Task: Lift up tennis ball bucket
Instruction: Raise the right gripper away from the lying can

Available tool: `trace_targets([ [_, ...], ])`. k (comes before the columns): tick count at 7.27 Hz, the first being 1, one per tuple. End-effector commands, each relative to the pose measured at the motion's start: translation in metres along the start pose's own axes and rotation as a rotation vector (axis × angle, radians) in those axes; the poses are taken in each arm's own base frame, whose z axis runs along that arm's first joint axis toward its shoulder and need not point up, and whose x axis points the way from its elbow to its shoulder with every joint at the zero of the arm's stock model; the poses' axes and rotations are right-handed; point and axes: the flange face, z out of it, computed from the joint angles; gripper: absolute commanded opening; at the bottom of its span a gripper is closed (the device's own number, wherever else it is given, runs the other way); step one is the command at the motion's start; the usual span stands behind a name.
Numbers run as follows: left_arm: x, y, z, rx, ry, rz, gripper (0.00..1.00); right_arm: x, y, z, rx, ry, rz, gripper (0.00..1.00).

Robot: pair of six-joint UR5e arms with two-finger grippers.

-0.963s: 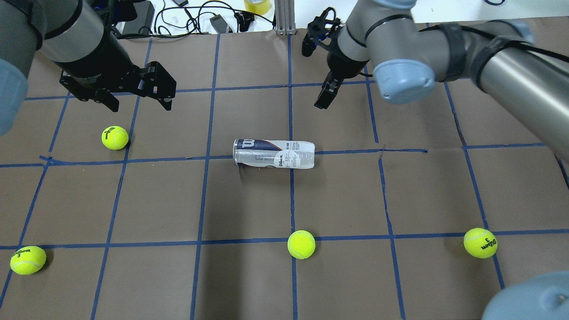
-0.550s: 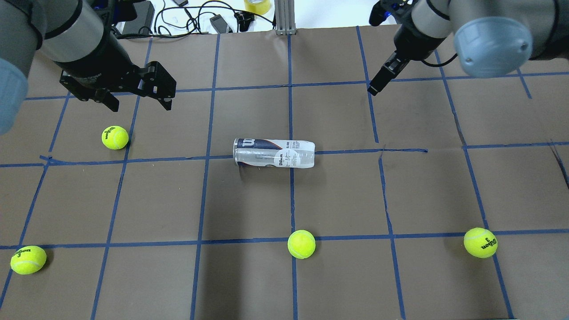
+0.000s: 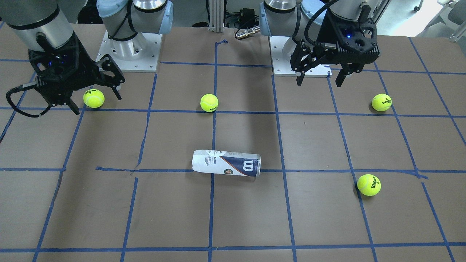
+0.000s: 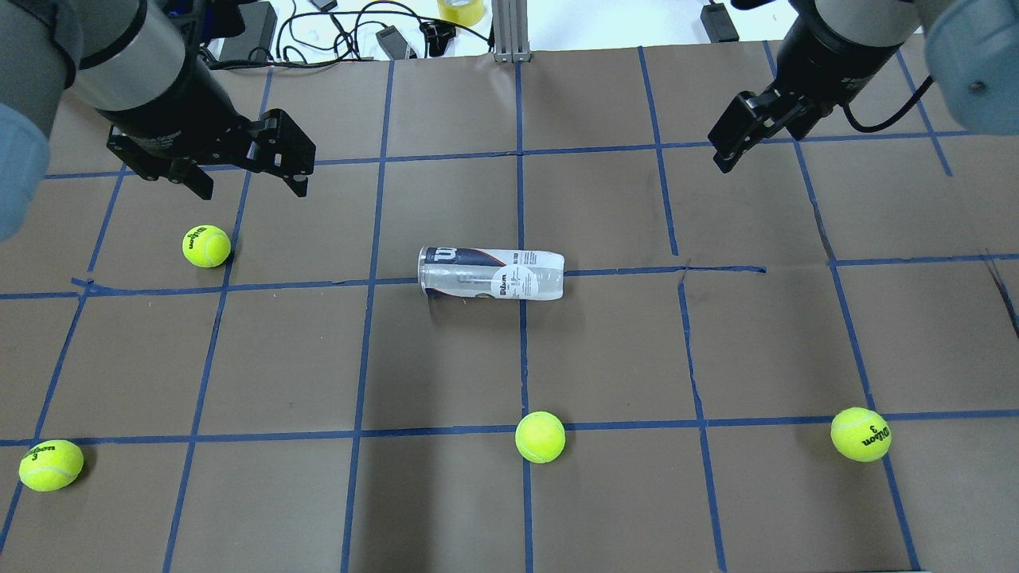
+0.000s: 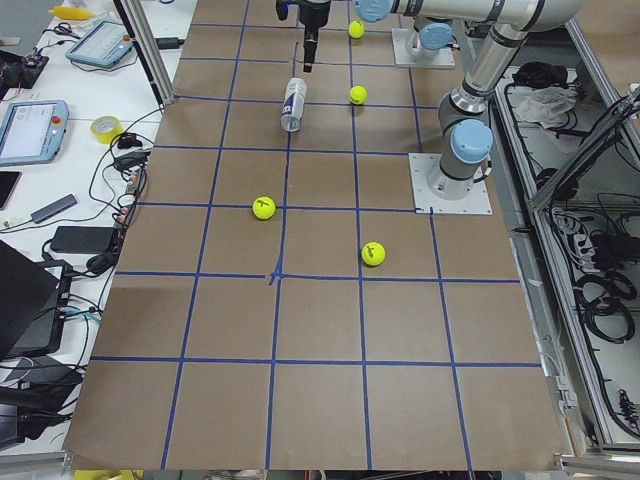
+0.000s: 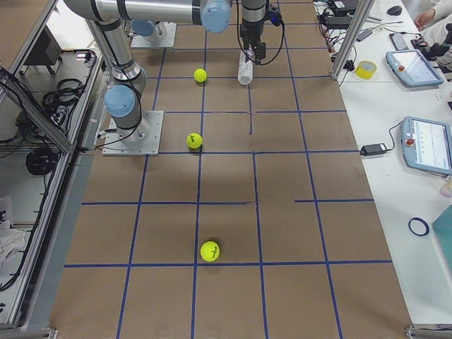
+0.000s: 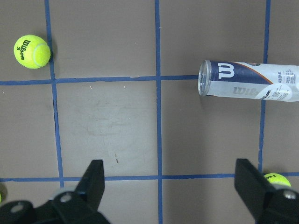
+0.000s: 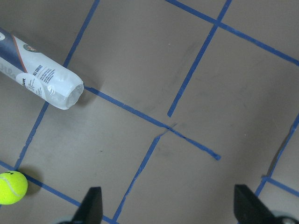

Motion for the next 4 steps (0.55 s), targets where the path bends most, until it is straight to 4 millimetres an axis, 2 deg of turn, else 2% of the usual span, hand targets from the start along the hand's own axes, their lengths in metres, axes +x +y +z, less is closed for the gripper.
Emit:
trace_targets([
  [1,-0.0005,-0.0001,0.0,0.0,-0.001,-0.001,1.0,-0.0511,0.0027,-0.0031,-0.01,0.001,0.082,1.0],
  [4,-0.0004,0.0,0.0002,-0.001,0.0,-0.001,1.0,-0.0476,0.0027,0.0,-0.018,0.003,0.189,1.0],
])
